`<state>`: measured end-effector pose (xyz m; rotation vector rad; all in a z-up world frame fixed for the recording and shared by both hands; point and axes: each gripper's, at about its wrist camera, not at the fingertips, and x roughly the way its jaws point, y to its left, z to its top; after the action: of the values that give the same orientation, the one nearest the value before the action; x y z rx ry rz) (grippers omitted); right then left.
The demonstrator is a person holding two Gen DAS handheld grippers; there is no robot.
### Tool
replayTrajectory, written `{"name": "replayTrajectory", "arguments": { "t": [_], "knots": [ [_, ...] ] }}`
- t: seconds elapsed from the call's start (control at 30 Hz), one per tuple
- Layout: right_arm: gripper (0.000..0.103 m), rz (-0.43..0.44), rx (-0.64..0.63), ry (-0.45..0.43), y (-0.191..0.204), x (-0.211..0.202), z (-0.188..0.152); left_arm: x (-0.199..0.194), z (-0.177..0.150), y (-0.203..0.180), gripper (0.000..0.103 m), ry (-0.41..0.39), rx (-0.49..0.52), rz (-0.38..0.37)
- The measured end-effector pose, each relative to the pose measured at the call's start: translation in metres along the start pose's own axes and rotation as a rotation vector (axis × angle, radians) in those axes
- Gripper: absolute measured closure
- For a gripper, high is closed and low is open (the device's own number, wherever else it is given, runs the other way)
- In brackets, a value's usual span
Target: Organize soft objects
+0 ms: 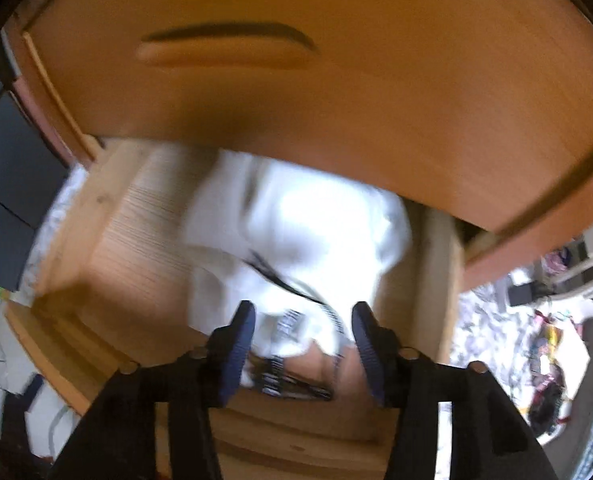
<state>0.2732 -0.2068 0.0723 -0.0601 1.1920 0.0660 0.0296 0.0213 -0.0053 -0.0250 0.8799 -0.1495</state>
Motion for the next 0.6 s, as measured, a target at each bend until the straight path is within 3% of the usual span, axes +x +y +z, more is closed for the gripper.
{"name": "replayTrajectory", "arguments": {
  "t": [0.2, 0.37, 0.6],
  "knots": [
    [0.041, 0.075, -0.022, -0.033, 0.037, -0.001, 0.017, 0.001, 0.000, 0.001, 0.006, 0.002, -0.005, -0.006],
    [0.039, -0.025, -0.068, 0.000, 0.056, 0.026, 0.026, 0.001, 0.000, 0.001, 0.006, 0.002, -0.006, -0.011],
    [0.039, -0.071, -0.050, 0.056, 0.058, 0.051, 0.032, 0.002, 0.000, 0.002, 0.006, 0.006, -0.011, -0.019]
  ]
}}
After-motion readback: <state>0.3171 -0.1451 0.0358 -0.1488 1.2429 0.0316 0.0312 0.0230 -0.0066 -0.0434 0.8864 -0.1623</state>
